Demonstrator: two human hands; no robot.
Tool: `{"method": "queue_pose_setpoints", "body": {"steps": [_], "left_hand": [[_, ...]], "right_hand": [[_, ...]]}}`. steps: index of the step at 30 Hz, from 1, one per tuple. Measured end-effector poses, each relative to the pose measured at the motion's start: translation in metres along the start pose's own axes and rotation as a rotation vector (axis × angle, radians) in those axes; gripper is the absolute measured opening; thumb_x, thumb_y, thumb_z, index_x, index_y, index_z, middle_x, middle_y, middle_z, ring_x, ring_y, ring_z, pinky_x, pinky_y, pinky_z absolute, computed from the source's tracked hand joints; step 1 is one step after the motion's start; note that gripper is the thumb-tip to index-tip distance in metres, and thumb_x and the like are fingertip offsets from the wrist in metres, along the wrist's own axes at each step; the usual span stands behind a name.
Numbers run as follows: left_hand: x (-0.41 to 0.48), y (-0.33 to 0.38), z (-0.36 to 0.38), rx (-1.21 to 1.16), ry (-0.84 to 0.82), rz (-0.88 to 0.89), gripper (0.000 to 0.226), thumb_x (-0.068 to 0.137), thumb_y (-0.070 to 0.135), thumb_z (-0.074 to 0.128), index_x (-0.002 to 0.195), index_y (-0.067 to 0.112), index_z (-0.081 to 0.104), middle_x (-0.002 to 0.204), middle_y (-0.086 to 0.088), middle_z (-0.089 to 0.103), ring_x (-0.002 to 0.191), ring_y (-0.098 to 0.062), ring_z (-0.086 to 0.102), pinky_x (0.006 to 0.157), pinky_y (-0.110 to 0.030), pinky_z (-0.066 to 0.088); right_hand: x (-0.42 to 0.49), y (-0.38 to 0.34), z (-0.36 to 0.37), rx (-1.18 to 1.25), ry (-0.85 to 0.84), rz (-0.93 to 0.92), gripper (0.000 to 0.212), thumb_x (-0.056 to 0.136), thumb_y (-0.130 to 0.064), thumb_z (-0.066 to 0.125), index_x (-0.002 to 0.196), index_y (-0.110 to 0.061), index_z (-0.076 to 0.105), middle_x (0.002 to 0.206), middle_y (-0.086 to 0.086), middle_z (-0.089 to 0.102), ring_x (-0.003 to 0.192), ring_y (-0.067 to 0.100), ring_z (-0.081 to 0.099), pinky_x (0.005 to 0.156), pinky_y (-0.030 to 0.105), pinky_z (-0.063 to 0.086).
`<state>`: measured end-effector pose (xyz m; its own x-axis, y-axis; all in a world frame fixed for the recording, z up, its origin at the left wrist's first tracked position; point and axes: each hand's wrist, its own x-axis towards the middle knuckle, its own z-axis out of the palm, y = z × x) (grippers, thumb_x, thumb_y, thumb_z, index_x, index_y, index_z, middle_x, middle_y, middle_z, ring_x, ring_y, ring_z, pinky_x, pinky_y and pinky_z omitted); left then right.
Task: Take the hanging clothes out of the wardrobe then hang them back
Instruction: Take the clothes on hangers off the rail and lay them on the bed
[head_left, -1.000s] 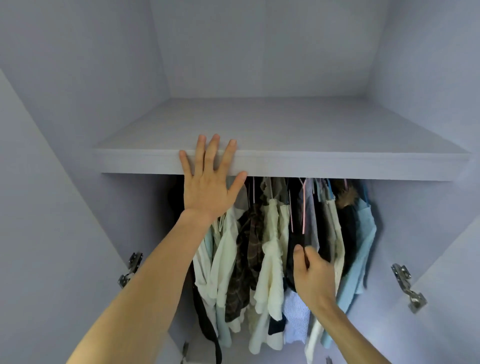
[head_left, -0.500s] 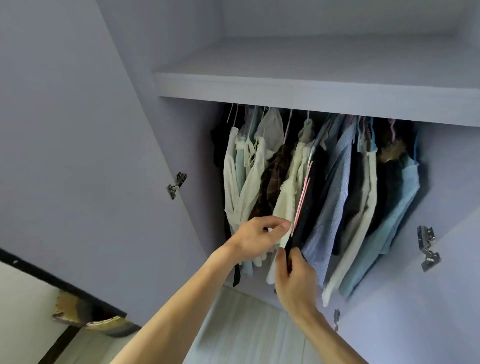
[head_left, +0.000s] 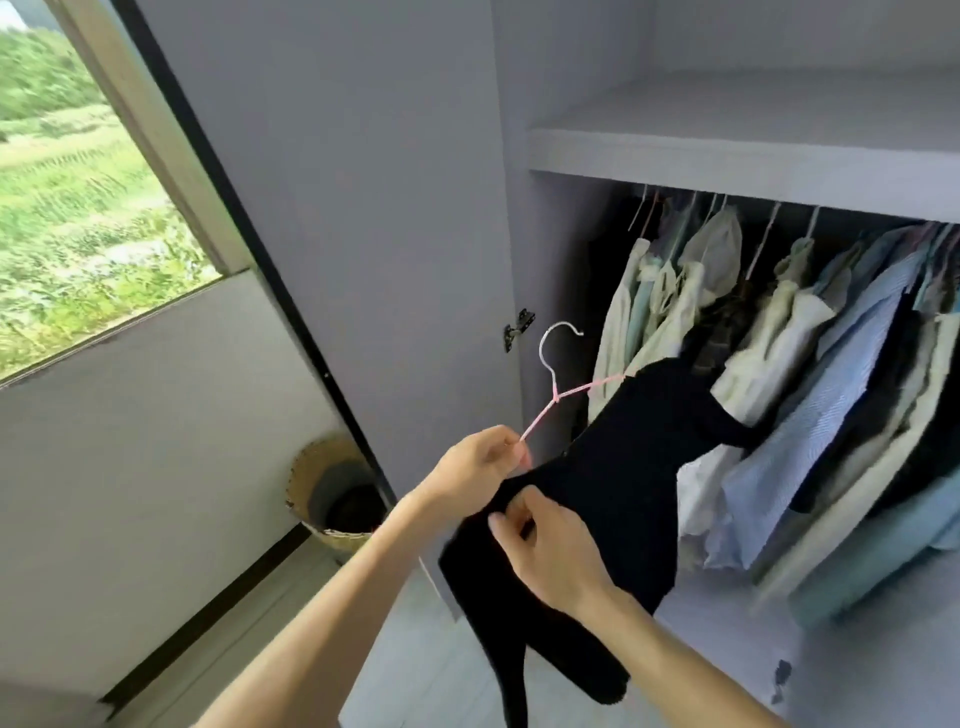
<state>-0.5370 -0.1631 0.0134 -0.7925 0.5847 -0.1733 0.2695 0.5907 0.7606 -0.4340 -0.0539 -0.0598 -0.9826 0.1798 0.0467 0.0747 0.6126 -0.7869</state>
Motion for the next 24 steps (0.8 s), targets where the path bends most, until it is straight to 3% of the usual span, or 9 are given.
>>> {"method": "queue_pose_setpoints", "body": {"steps": [5, 7, 10, 13, 15, 17, 19, 21, 24], "left_hand": [[-0.083, -0.064, -0.047, -0.12, 0.185, -0.126, 0.025, 0.104, 0.036, 0.046, 0.092, 0.027, 0.066, 0.1, 0.013, 0.071, 0.096, -0.002, 0.061, 0.088, -0.024, 0.045], [-0.12, -0.085, -0.058, -0.134, 0.25, -0.179, 0.025, 0.103, 0.04, 0.047, 0.091, 0.03, 0.067, 0.099, 0.013, 0.071, 0.098, -0.005, 0.063, 0.092, -0.029, 0.047], [-0.176, -0.11, -0.065, -0.126, 0.359, -0.269, 0.023, 0.1, 0.044, 0.051, 0.088, 0.036, 0.068, 0.092, 0.019, 0.071, 0.09, 0.004, 0.063, 0.086, -0.027, 0.049], [-0.231, -0.126, -0.064, -0.131, 0.467, -0.372, 0.021, 0.091, 0.052, 0.054, 0.09, 0.038, 0.07, 0.096, 0.018, 0.07, 0.091, -0.003, 0.066, 0.088, -0.032, 0.053], [-0.264, -0.133, -0.059, -0.172, 0.539, -0.439, 0.026, 0.081, 0.058, 0.053, 0.086, 0.039, 0.069, 0.098, 0.02, 0.07, 0.091, -0.004, 0.067, 0.09, -0.035, 0.052], [-0.296, -0.139, -0.05, -0.215, 0.619, -0.495, 0.026, 0.076, 0.064, 0.054, 0.078, 0.041, 0.068, 0.097, 0.023, 0.069, 0.089, 0.0, 0.067, 0.092, -0.039, 0.052], [-0.325, -0.144, -0.04, -0.256, 0.714, -0.541, 0.033, 0.075, 0.067, 0.054, 0.068, 0.038, 0.067, 0.093, 0.023, 0.069, 0.091, -0.002, 0.066, 0.095, -0.044, 0.049], [-0.352, -0.146, -0.027, -0.327, 0.835, -0.576, 0.043, 0.076, 0.068, 0.053, 0.061, 0.029, 0.064, 0.081, 0.016, 0.069, 0.088, -0.012, 0.065, 0.094, -0.049, 0.047], [-0.388, -0.138, 0.003, -0.488, 1.013, -0.646, 0.045, 0.076, 0.063, 0.058, 0.054, 0.023, 0.061, 0.077, -0.002, 0.069, 0.091, -0.03, 0.066, 0.095, -0.052, 0.045]], "right_hand": [[0.0, -0.012, 0.021, -0.076, 0.047, -0.054, 0.013, 0.094, -0.045, 0.058, 0.097, -0.035, 0.051, 0.096, -0.018, 0.058, 0.073, 0.0, 0.059, 0.063, 0.019, 0.047], [0.003, -0.023, 0.028, -0.084, 0.084, -0.081, 0.019, 0.094, -0.041, 0.06, 0.108, -0.032, 0.052, 0.108, -0.018, 0.053, 0.071, -0.002, 0.06, 0.059, 0.015, 0.043], [0.013, -0.045, 0.045, -0.055, 0.102, -0.163, 0.033, 0.093, -0.034, 0.064, 0.122, -0.023, 0.052, 0.125, -0.007, 0.046, 0.071, 0.0, 0.062, 0.057, 0.011, 0.038], [0.025, -0.068, 0.07, -0.047, 0.019, -0.274, 0.044, 0.092, -0.033, 0.066, 0.131, -0.022, 0.051, 0.14, -0.001, 0.042, 0.07, 0.001, 0.063, 0.06, 0.015, 0.041], [0.032, -0.081, 0.09, -0.069, -0.125, -0.352, 0.049, 0.091, -0.043, 0.063, 0.134, -0.023, 0.052, 0.145, -0.001, 0.04, 0.076, 0.005, 0.064, 0.071, 0.025, 0.049], [0.037, -0.088, 0.113, -0.169, -0.27, -0.427, 0.051, 0.089, -0.059, 0.054, 0.128, -0.026, 0.06, 0.145, -0.003, 0.043, 0.1, 0.013, 0.061, 0.087, 0.036, 0.051], [0.035, -0.094, 0.134, -0.268, -0.334, -0.522, 0.054, 0.09, -0.068, 0.045, 0.118, -0.028, 0.067, 0.14, -0.003, 0.052, 0.124, 0.02, 0.044, 0.102, 0.042, 0.043], [0.029, -0.101, 0.151, -0.328, -0.351, -0.651, 0.059, 0.089, -0.072, 0.036, 0.113, -0.03, 0.07, 0.131, -0.004, 0.06, 0.13, 0.022, 0.038, 0.107, 0.046, 0.039], [0.018, -0.111, 0.171, -0.309, -0.442, -0.803, 0.053, 0.087, -0.07, 0.039, 0.103, -0.028, 0.067, 0.114, -0.004, 0.067, 0.128, 0.025, 0.043, 0.104, 0.05, 0.041]]}}
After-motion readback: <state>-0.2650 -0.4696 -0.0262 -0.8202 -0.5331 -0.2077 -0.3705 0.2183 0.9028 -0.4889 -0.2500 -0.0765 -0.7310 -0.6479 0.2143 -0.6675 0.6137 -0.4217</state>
